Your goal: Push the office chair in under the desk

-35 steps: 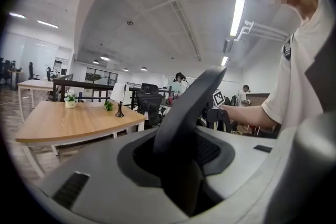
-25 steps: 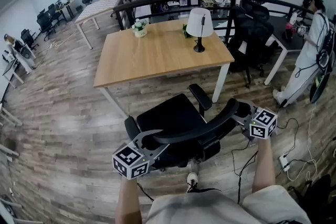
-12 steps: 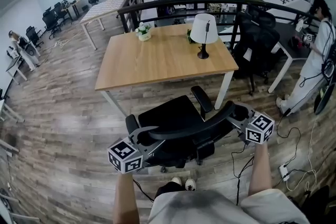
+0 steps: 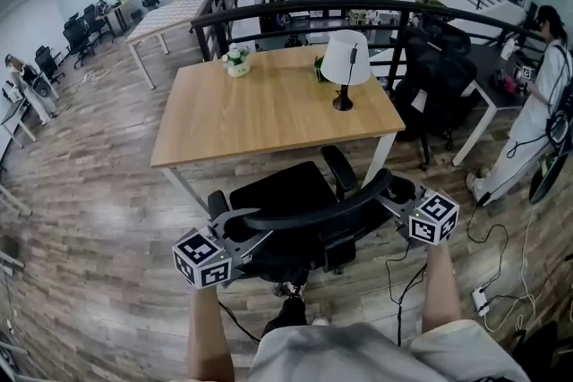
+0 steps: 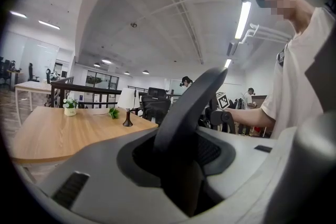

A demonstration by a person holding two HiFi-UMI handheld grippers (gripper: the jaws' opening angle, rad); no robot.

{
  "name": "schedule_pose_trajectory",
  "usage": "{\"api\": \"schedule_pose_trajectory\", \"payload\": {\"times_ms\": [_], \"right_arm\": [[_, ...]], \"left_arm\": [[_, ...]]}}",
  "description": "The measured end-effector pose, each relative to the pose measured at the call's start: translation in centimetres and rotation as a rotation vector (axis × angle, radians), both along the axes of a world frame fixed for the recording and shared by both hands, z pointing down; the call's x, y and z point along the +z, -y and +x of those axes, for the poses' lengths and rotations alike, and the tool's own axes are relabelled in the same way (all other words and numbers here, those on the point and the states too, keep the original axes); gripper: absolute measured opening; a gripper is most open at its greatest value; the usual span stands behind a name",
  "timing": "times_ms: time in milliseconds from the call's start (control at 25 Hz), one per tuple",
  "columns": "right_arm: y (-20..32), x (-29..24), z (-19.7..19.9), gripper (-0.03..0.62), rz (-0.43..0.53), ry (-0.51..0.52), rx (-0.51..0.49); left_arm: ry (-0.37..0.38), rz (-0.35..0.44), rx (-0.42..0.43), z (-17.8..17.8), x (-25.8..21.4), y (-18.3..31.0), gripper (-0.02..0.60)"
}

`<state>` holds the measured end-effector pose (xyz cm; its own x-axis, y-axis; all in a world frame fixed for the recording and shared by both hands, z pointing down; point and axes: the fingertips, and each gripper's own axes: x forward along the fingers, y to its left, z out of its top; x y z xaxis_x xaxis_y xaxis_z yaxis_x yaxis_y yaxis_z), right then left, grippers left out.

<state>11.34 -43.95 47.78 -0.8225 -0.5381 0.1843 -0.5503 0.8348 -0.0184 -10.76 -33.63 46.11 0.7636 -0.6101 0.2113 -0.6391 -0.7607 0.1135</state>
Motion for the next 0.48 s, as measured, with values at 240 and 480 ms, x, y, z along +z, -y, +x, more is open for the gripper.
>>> {"api": "schedule_pose_trajectory", "payload": {"times_ms": [240, 480], "right_arm": [[4.9, -0.1, -1.8, 0.241, -0.005, 0.000, 0.011], [10.2, -0.2, -4.1, 0.241, -0.005, -0.007, 0.029]], "left_arm": [[-0.015, 0.002, 0.011, -2.0, -0.1, 5.2, 0.173], [-0.002, 0.012, 0.032, -4.4, -0.2, 10.9, 0.175]]}}
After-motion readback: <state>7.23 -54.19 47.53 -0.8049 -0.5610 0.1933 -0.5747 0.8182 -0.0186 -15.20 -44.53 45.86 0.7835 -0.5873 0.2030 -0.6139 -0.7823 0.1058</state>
